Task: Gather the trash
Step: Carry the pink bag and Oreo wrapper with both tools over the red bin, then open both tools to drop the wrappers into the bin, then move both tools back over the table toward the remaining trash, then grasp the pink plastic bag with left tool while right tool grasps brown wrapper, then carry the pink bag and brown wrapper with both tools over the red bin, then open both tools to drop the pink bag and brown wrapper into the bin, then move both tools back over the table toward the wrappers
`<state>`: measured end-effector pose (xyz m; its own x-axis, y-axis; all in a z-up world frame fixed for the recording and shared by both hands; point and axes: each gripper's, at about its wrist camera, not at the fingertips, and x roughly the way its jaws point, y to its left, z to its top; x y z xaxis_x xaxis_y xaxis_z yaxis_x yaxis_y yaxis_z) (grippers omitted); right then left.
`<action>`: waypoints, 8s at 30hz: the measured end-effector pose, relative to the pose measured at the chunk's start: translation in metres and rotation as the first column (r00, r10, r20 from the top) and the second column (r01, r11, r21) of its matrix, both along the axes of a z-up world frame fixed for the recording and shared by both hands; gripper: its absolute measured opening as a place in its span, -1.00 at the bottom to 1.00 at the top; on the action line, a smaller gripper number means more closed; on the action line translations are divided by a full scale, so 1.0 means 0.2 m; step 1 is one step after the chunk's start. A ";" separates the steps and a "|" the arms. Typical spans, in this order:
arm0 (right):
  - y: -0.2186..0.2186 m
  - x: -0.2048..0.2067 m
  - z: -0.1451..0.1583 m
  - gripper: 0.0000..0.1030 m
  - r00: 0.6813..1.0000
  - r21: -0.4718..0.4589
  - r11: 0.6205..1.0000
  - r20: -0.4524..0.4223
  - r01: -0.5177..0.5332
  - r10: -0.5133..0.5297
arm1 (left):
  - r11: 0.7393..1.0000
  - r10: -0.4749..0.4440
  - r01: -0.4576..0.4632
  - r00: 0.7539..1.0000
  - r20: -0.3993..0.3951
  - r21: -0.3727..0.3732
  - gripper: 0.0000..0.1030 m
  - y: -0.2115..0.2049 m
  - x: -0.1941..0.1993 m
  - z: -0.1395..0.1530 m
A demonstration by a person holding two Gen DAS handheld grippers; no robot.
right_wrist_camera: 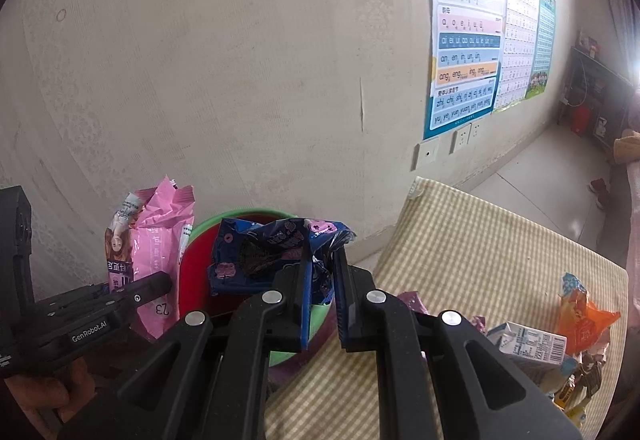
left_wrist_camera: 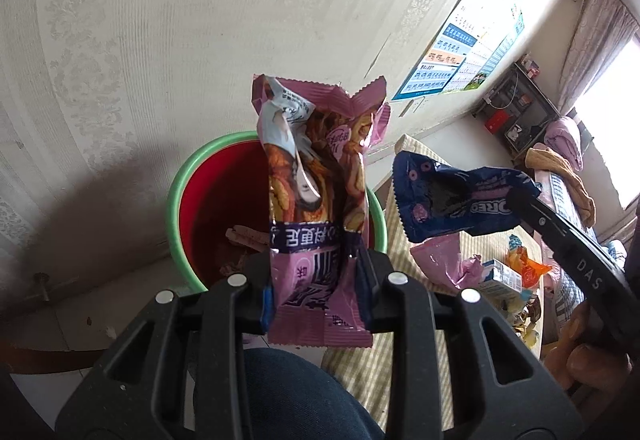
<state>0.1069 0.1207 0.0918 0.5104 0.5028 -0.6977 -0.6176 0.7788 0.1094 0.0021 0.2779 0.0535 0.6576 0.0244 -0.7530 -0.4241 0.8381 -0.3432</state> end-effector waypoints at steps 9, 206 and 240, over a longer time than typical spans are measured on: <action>0.24 0.05 -0.11 -0.79 0.999 -0.045 0.999 -0.014 -0.030 0.029 | 0.999 0.021 -0.022 1.000 -0.013 -0.029 -0.40 0.11 0.04 -0.07; 0.17 0.01 -0.13 -0.06 0.996 -0.017 0.997 -0.049 -0.072 0.071 | 0.994 0.089 -0.087 0.995 -0.034 0.059 -0.22 0.20 0.07 0.00; -0.03 -0.02 -0.19 0.71 0.995 -0.058 0.998 -0.103 0.001 -0.007 | 0.992 0.119 -0.118 0.993 -0.027 0.054 0.89 0.15 0.03 0.00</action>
<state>0.1031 0.1152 0.0539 0.4359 0.4578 -0.7748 -0.6021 0.7882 0.1270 0.0090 0.3087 0.0527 0.6251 0.1409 -0.7677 -0.5307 0.7980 -0.2856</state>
